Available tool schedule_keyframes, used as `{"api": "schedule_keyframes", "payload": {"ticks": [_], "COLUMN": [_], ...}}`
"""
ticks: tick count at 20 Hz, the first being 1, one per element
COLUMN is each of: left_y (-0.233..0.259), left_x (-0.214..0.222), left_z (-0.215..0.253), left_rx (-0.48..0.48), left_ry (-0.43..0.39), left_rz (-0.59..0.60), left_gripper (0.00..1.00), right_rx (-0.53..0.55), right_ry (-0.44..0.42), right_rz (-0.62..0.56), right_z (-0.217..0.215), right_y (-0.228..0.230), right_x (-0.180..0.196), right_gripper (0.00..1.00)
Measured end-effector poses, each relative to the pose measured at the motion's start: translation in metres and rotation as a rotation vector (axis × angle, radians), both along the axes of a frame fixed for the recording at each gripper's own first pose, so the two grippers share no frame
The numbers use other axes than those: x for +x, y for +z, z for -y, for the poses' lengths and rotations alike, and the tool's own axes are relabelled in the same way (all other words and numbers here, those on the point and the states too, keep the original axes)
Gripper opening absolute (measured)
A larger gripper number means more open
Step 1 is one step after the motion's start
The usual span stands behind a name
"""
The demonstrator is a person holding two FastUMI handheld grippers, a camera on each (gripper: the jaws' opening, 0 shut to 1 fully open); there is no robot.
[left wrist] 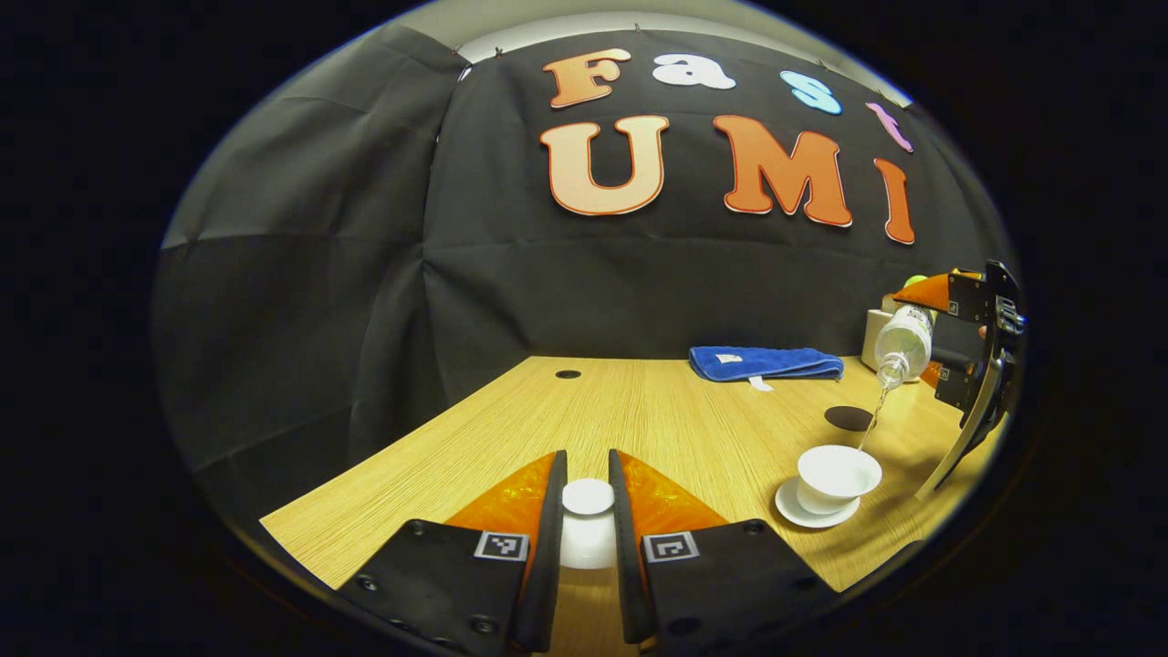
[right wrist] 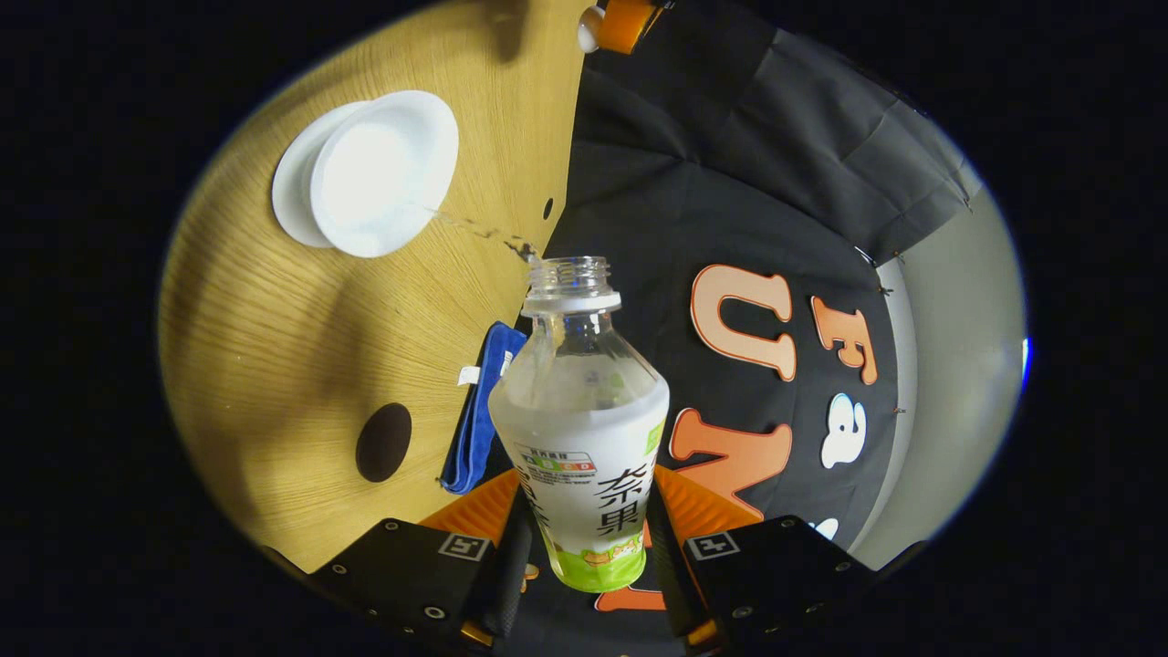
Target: Open the teacup lid with one hand, grasp the water bottle and pour water into the teacup with the other hand; after pouring, place the water bottle on the coaster and then close the teacup lid.
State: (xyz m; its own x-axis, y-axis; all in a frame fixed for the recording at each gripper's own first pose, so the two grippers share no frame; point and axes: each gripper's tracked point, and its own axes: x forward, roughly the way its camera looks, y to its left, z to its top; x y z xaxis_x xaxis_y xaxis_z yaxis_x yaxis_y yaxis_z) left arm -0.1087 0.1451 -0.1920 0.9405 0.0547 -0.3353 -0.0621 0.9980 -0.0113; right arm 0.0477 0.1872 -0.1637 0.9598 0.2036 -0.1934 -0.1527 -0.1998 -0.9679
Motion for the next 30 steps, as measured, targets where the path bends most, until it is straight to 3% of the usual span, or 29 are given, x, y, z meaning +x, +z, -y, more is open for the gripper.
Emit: {"api": "schedule_keyframes", "payload": {"ticks": [6, 10, 12, 13, 21, 23, 24, 25, 30], "left_y": [0.003, 0.005, 0.006, 0.007, 0.006, 0.007, 0.009, 0.009, 0.004], "left_x": [-0.001, -0.002, -0.002, -0.003, -0.001, -0.002, -0.002, -0.001, -0.002], "left_z": [0.002, 0.002, 0.002, 0.002, 0.007, 0.008, 0.008, 0.008, 0.010], "left_rx": [0.007, 0.011, 0.013, 0.013, 0.018, 0.026, 0.029, 0.029, 0.024], "left_ry": [-0.008, -0.013, -0.014, -0.015, -0.032, -0.037, -0.037, -0.040, -0.044], "left_rz": [0.004, 0.007, 0.008, 0.008, 0.005, 0.006, 0.008, 0.009, 0.001], "left_gripper": [0.32, 0.32, 0.32, 0.32, 0.32, 0.32, 0.32, 0.31, 0.31], "right_rx": [-0.046, -0.068, -0.083, -0.085, -0.107, -0.121, -0.128, -0.135, -0.188], "right_ry": [0.047, 0.072, 0.085, 0.088, 0.126, 0.144, 0.152, 0.162, 0.219], "right_rz": [0.057, 0.100, 0.120, 0.114, 0.094, 0.090, 0.090, 0.090, 0.089], "right_z": [-0.004, -0.007, -0.007, -0.007, -0.012, -0.014, -0.014, -0.014, -0.018], "right_y": [0.014, 0.027, 0.028, 0.028, 0.029, 0.029, 0.030, 0.030, 0.034], "right_x": [0.002, 0.004, 0.005, 0.007, 0.009, 0.009, 0.009, 0.011, 0.013], "right_gripper": [0.60, 0.67, 0.63, 0.67, 0.60, 0.64, 0.60, 0.64, 0.63]}}
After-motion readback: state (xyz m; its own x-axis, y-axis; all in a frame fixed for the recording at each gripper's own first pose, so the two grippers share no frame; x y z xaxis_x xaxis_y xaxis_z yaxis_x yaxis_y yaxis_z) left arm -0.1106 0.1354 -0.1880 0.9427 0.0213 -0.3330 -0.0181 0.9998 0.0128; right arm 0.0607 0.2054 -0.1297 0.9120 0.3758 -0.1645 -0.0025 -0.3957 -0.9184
